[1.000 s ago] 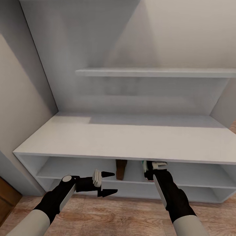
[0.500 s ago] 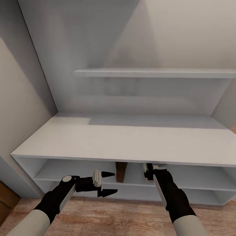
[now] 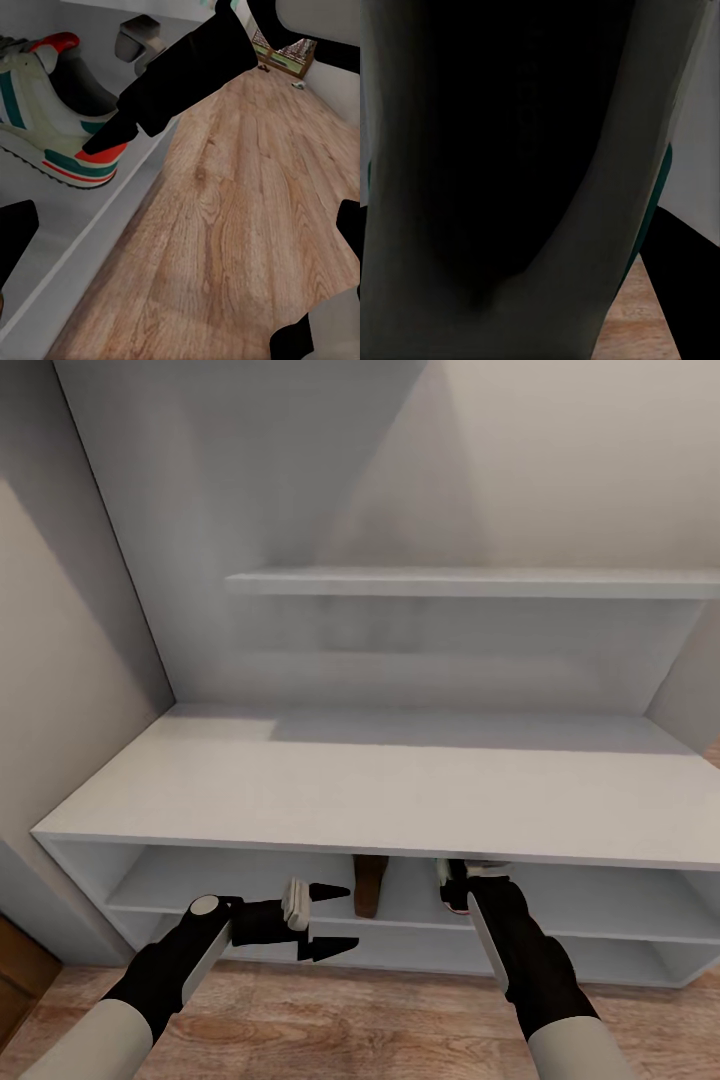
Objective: Pick up the two gym shoes and the two sandals from the corridor floor and place them onto the hallstand (shoe rack) in the corridor, making sure they are on the rack and not on the floor. Arrange them so the two gym shoes are next to each other and the two sandals are next to each other.
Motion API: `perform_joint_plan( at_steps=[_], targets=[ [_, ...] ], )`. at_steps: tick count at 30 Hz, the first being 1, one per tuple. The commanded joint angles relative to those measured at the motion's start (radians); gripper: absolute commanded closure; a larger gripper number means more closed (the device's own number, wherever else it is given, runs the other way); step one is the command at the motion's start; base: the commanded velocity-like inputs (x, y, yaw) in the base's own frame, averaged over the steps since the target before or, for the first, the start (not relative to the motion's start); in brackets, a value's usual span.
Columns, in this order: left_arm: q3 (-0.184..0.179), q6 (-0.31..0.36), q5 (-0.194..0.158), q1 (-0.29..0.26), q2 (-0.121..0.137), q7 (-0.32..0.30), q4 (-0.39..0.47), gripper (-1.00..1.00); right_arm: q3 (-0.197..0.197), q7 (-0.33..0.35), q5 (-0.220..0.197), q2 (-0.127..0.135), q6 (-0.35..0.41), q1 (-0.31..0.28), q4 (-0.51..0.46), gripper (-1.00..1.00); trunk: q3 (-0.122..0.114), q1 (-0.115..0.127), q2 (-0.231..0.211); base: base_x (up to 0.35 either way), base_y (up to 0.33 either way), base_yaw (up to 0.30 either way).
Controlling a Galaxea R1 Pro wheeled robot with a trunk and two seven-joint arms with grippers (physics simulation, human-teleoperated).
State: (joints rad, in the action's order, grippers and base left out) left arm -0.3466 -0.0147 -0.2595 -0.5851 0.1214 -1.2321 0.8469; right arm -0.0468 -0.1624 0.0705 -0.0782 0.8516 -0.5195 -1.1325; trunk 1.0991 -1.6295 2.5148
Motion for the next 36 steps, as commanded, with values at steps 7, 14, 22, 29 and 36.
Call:
perform_joint_plan(
  at_steps=[7,14,22,29,36],
  targets=[
    [-0.005,-0.001,-0.007,-0.001,0.001,0.000,-0.001,-1.00,-0.001,0.000,0.006,0.000,0.006,-0.001,-0.001,-1.00,0.001,0.000,0.000,0.000,0.000,0.000],
    [-0.005,-0.001,-0.007,-0.001,0.001,0.000,-0.001,-1.00,-0.001,0.000,0.006,0.000,0.006,-0.001,0.000,-1.00,0.001,0.000,0.000,0.000,0.000,0.000],
    [-0.005,-0.002,-0.007,-0.001,0.001,0.000,-0.001,-1.00,-0.001,-0.001,0.006,0.000,0.006,-0.001,0.000,-1.00,0.001,0.000,0.000,-0.195,0.000,0.000],
    [-0.005,-0.002,-0.007,-0.001,0.001,0.000,-0.002,-1.00,0.000,0.000,0.006,0.000,0.006,-0.001,0.000,-1.00,0.001,0.000,0.000,-0.330,0.000,0.000],
    [-0.005,-0.002,-0.007,-0.001,0.001,0.000,-0.002,-1.00,0.001,0.000,0.005,0.000,0.006,-0.001,-0.001,-1.00,0.001,0.000,0.000,-0.339,0.000,0.000]
  ],
)
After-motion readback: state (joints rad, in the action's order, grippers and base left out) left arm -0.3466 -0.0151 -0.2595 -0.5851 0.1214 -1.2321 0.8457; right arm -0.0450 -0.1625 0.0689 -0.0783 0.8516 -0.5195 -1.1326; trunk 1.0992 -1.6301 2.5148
